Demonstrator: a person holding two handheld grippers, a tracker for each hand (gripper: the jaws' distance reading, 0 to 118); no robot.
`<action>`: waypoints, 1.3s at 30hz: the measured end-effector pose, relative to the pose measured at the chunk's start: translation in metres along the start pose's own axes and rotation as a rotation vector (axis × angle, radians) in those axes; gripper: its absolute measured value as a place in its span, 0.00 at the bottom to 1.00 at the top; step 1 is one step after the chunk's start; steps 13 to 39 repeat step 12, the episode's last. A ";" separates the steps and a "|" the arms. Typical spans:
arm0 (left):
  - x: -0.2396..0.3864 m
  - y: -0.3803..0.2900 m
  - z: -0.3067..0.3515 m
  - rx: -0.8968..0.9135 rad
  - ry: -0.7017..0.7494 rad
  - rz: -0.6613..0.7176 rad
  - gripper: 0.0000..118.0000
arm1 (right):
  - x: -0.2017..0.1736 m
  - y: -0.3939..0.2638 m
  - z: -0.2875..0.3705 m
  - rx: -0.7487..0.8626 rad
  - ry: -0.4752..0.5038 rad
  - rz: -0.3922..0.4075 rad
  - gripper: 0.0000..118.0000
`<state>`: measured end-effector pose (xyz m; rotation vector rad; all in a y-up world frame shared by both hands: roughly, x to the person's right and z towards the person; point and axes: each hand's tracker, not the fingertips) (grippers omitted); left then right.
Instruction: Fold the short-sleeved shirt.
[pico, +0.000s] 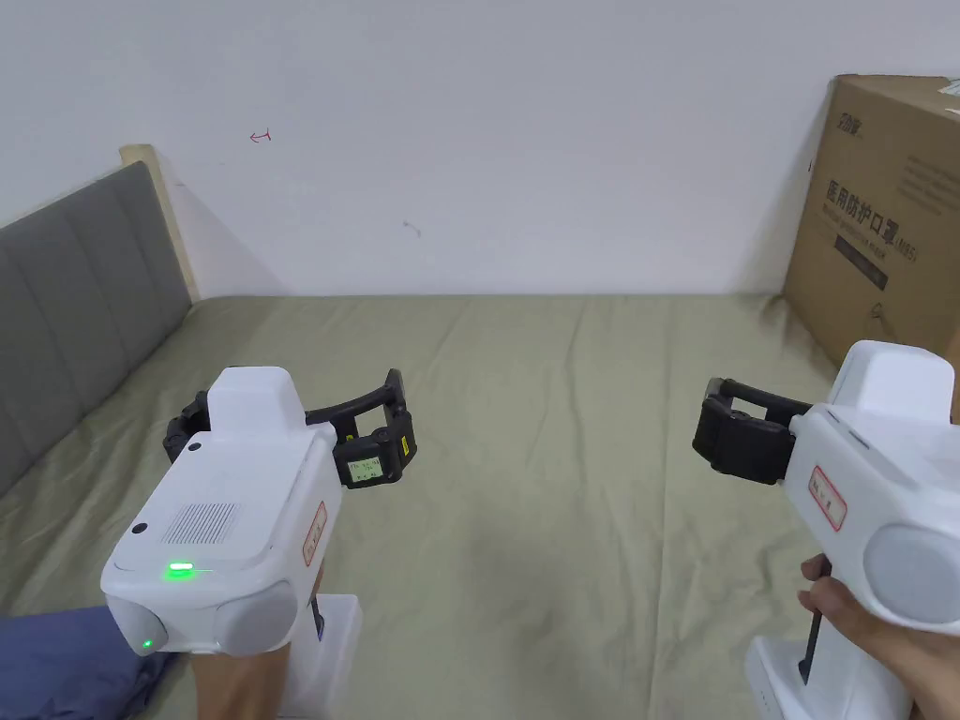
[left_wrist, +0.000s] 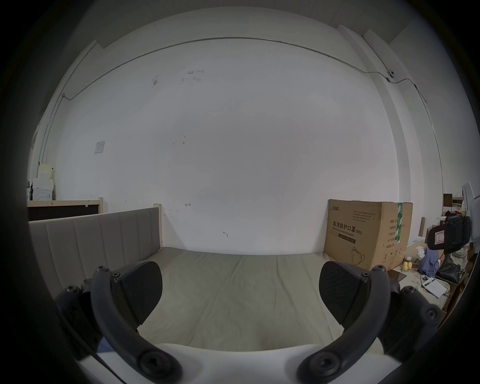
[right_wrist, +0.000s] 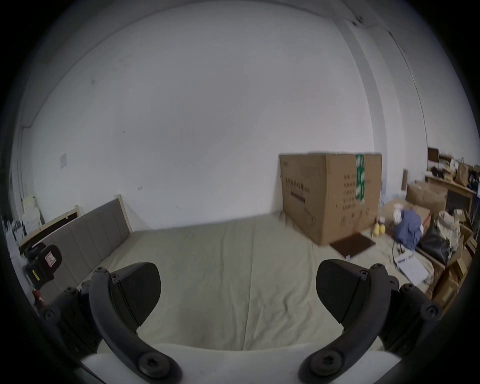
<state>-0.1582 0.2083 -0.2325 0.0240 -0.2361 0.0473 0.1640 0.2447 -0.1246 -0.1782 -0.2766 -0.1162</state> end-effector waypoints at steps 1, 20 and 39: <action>0.000 0.000 0.000 0.002 0.000 -0.001 1.00 | 0.000 -0.003 0.000 0.051 0.001 0.014 0.99; 0.001 0.000 0.001 0.012 -0.001 -0.012 1.00 | -0.001 -0.014 0.001 0.216 0.024 0.042 1.00; 0.001 0.000 0.001 0.012 -0.001 -0.012 1.00 | -0.001 -0.014 0.001 0.216 0.024 0.042 1.00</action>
